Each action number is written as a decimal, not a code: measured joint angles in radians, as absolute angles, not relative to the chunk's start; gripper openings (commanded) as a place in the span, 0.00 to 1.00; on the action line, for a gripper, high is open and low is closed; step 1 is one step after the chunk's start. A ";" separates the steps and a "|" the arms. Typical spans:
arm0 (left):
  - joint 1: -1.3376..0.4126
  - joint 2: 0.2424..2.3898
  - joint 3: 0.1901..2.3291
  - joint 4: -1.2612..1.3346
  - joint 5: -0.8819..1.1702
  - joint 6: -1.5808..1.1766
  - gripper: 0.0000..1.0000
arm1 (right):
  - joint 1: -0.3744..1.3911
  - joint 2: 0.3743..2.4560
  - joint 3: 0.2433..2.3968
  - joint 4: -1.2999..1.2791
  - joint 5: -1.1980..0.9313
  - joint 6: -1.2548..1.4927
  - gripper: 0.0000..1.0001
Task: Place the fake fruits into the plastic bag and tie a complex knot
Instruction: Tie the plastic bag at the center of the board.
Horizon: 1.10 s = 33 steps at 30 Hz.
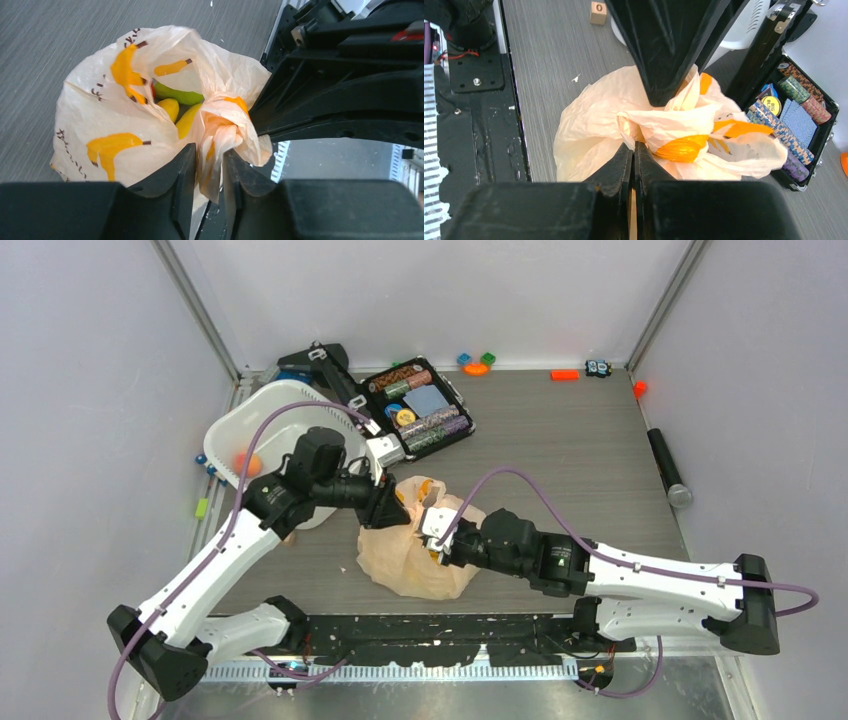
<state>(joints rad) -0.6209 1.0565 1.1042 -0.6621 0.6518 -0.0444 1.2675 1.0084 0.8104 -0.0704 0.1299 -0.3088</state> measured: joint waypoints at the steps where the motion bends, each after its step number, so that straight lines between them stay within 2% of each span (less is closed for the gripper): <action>1: -0.619 1.051 1.104 -0.662 0.656 -0.047 0.35 | 1.270 1.008 0.806 -0.075 0.130 -0.316 0.05; 16: -0.614 1.029 1.104 -0.647 0.701 -0.053 0.75 | 1.285 1.008 0.791 -0.092 0.130 -0.361 0.05; 24: -0.614 1.032 1.107 -0.609 0.646 -0.067 0.91 | 1.288 1.008 0.791 -0.092 0.130 -0.363 0.05; 29: -0.614 1.075 1.130 -0.609 0.648 -0.068 0.95 | 1.288 1.009 0.791 -0.092 0.130 -0.364 0.05; 33: -0.614 1.122 1.135 -0.614 0.659 -0.071 0.92 | 1.288 1.009 0.791 -0.092 0.130 -0.364 0.05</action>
<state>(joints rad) -0.6144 1.1225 1.1347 -0.6144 0.6594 -0.0711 1.2884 1.0088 0.7906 -0.0917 0.1299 -0.3645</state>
